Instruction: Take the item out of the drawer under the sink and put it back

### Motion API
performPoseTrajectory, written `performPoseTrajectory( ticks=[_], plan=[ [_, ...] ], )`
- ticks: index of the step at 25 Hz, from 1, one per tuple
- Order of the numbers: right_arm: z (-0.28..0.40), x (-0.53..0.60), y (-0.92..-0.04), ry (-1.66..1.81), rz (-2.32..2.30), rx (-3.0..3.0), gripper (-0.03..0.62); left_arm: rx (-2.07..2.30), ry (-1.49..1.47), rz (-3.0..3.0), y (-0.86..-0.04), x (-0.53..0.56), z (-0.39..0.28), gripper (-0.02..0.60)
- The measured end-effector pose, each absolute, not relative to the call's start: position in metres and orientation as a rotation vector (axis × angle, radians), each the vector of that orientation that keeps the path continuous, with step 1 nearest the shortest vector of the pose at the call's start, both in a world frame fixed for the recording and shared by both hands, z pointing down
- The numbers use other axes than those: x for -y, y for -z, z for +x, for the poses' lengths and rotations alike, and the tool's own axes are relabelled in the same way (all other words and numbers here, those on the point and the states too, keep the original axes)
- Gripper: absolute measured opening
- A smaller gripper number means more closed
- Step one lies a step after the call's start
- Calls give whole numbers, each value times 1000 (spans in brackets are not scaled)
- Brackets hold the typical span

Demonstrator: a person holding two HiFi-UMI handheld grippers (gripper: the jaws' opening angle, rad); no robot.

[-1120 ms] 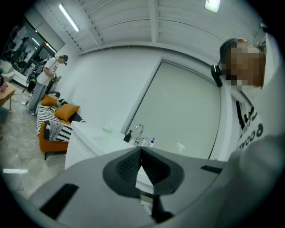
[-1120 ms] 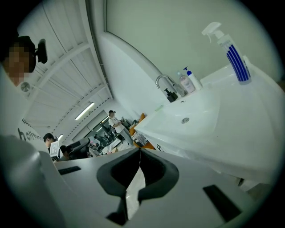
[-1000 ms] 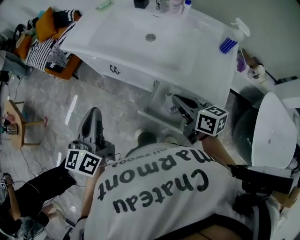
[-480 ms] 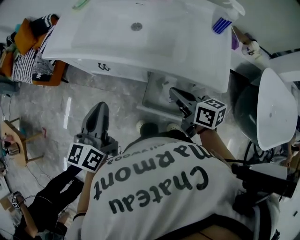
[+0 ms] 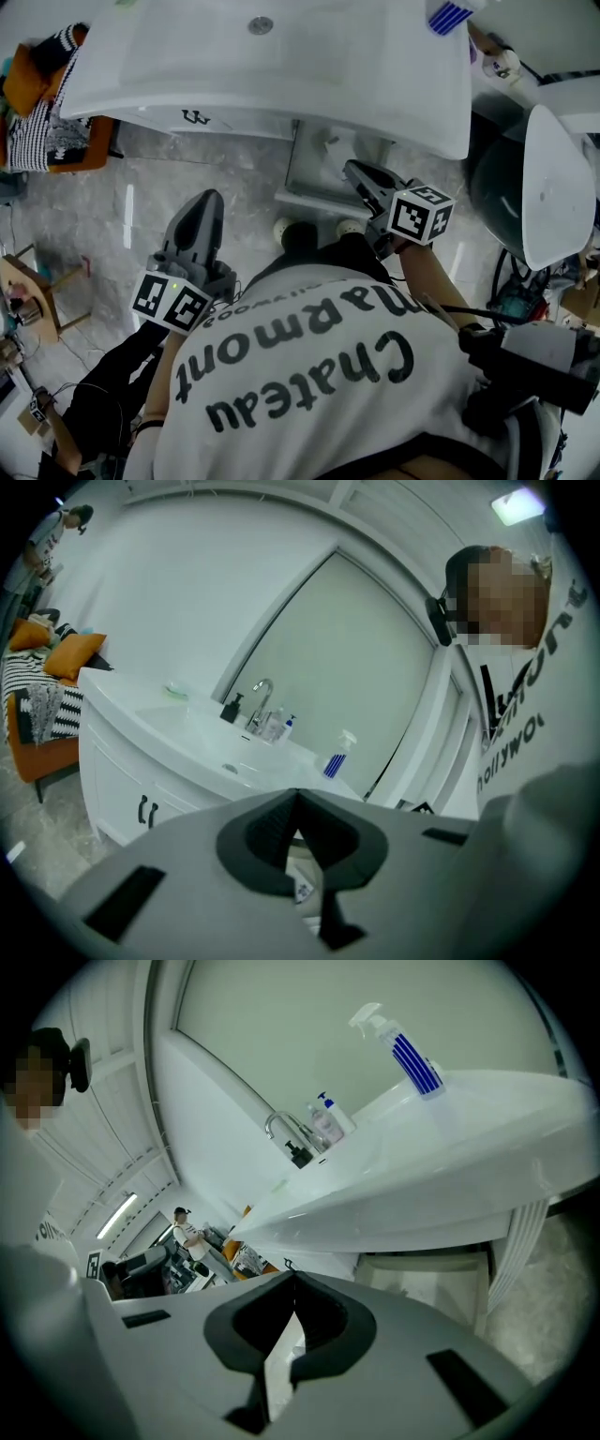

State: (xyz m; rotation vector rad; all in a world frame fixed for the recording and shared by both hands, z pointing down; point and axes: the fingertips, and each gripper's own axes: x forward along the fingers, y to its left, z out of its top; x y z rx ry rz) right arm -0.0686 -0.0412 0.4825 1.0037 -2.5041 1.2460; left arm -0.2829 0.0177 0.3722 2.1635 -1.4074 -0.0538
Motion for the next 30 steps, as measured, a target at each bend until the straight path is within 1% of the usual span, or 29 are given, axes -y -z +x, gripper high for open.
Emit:
performPoseTrajectory(
  ticks=[6,11,16,21,30],
  plan=[
    [-69,43,-497,-1065,1067,2464,9,1349,22,2149,-384,-15,-283,8],
    [-60,45,-518,-984,1169,2374,9,1278,-6,2164,-404,-18,-275,8],
    [-55,49,-536,-876,1243,2290,9,1265,23,2164,-414,-15,-274,8],
    [-45,52,-551,-854,1298,2217,9,1263,39,2119,-433,-12,-273,8],
    [-28,65,-588,-847,1293,2081,9,1210,2,2107,-456,-9,-247,8]
  ],
)
